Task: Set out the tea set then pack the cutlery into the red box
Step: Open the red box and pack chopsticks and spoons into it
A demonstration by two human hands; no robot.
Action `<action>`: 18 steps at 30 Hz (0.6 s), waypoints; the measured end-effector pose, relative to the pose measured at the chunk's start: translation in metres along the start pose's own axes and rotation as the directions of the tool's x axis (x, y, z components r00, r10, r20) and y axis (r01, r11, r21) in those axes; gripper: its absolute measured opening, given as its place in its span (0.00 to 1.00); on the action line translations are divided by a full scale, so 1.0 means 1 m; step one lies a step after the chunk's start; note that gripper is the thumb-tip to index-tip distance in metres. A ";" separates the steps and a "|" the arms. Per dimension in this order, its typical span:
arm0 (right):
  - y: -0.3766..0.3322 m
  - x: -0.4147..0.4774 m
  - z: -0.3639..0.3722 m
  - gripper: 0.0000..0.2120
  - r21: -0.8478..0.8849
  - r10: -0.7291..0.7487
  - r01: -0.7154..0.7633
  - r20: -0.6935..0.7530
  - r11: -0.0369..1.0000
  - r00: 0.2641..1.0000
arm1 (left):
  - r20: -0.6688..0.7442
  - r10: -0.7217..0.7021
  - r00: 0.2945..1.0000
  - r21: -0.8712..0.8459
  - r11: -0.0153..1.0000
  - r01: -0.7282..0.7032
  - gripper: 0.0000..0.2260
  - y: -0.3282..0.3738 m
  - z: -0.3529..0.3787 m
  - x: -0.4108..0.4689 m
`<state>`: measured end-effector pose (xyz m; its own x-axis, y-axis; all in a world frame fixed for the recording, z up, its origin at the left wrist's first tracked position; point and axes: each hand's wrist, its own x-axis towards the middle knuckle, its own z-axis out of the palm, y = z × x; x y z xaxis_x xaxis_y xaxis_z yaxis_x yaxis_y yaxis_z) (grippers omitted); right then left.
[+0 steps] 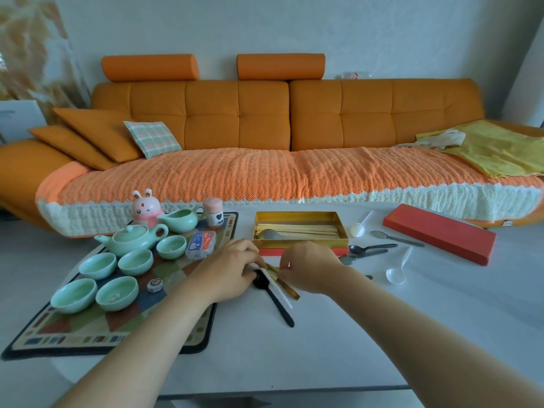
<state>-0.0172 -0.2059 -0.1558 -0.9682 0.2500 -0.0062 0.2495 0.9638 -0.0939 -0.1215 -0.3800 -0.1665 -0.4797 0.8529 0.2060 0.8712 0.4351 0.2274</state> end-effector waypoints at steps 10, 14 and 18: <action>-0.005 0.003 0.005 0.10 0.074 0.091 -0.093 0.033 0.993 0.995 | -0.132 -0.036 0.991 -0.067 0.997 0.027 0.16 0.000 -0.010 -0.001; -0.002 0.005 0.004 0.10 0.077 0.093 -0.096 0.038 0.992 0.995 | -0.227 -0.058 0.972 -0.014 0.998 0.056 0.14 -0.005 -0.012 0.005; -0.003 0.006 0.004 0.13 0.056 0.073 -0.075 0.031 0.996 0.997 | -0.149 -0.146 0.978 0.051 0.987 0.155 0.15 -0.011 -0.003 0.010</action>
<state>-0.0235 -0.2073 -0.1599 -0.9474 0.3171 -0.0434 0.3199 0.9357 -0.1487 -0.1365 -0.3775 -0.1640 -0.6115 0.7278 0.3103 0.7907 0.5758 0.2078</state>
